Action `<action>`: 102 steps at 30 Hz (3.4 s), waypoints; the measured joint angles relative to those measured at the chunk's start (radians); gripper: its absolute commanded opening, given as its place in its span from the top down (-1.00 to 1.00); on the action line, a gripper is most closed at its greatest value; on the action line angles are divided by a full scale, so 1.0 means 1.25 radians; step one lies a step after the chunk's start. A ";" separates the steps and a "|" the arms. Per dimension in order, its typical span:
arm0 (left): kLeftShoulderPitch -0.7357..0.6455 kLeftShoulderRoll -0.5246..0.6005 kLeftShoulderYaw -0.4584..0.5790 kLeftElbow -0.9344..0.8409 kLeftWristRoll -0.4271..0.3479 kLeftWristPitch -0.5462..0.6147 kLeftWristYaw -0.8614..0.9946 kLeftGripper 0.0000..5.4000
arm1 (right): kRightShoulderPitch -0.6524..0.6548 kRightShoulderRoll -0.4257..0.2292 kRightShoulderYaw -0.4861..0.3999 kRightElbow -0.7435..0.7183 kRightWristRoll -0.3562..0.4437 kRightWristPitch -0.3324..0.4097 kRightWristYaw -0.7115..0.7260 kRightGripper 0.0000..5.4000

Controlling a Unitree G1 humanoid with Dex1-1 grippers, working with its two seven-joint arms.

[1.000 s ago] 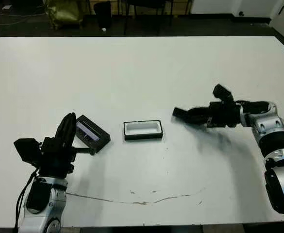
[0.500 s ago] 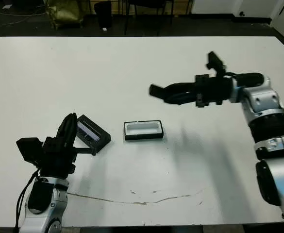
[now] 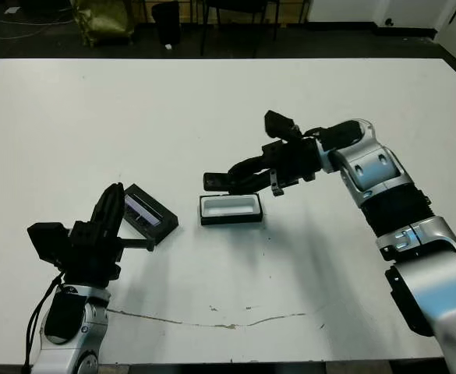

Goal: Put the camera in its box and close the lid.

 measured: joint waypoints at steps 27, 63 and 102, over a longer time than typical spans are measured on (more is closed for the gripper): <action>0.003 0.000 -0.002 0.009 0.000 -0.019 0.001 1.00 | 0.005 -0.014 0.058 -0.058 -0.071 0.028 -0.041 0.83; 0.009 -0.001 -0.013 -0.017 0.006 0.016 0.018 1.00 | 0.001 -0.003 0.120 -0.046 -0.124 0.072 -0.027 0.83; 0.015 -0.004 -0.024 -0.011 0.025 0.000 0.017 1.00 | -0.002 0.013 0.165 -0.112 -0.170 0.129 -0.057 0.83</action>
